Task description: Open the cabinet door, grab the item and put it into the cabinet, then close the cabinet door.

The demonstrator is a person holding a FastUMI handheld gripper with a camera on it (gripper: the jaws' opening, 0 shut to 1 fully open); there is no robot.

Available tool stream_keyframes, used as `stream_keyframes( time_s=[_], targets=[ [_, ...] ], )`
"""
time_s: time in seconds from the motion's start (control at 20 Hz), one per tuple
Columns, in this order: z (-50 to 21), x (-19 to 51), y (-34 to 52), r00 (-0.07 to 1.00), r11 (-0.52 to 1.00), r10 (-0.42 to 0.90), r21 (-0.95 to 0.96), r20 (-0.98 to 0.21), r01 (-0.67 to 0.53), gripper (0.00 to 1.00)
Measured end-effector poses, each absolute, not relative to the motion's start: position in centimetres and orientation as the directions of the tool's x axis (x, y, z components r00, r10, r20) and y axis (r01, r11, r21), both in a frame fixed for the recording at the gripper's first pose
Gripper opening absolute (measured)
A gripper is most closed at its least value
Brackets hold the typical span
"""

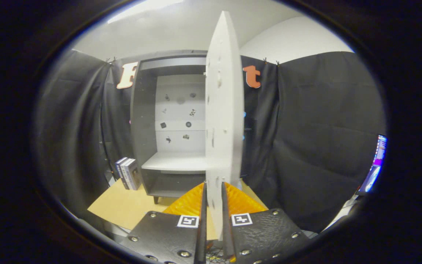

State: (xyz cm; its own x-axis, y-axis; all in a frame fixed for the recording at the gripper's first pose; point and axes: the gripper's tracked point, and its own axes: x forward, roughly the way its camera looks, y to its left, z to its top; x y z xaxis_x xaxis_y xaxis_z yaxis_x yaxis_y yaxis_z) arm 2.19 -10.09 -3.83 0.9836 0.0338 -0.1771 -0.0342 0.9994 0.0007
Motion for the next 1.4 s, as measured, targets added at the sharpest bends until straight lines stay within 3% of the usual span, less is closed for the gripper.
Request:
stream_keyframes(
  time_s=[0.2, 0.3, 0.45, 0.6, 0.8, 1.4],
  targets=[
    [-5.4, 3.2, -3.9, 0.979, 0.995, 0.098, 0.025, -0.179, -0.096, 0.23],
    [-6.7, 4.0, -0.5, 0.972, 0.987, 0.153, 0.072, -0.179, -0.142, 0.46],
    [-10.7, 5.5, 3.9, 0.941, 0.966, 0.229, 0.178, -0.248, -0.189, 0.58],
    [-16.5, 7.8, 7.6, 0.911, 0.956, 0.259, 0.221, -0.322, -0.194, 0.83],
    [-22.7, 10.2, 10.8, 0.882, 0.955, 0.264, 0.233, -0.391, -0.183, 0.95],
    [-40.0, 15.3, 18.7, 0.785, 0.967, 0.25, 0.115, -0.567, -0.225, 0.96]
  ],
)
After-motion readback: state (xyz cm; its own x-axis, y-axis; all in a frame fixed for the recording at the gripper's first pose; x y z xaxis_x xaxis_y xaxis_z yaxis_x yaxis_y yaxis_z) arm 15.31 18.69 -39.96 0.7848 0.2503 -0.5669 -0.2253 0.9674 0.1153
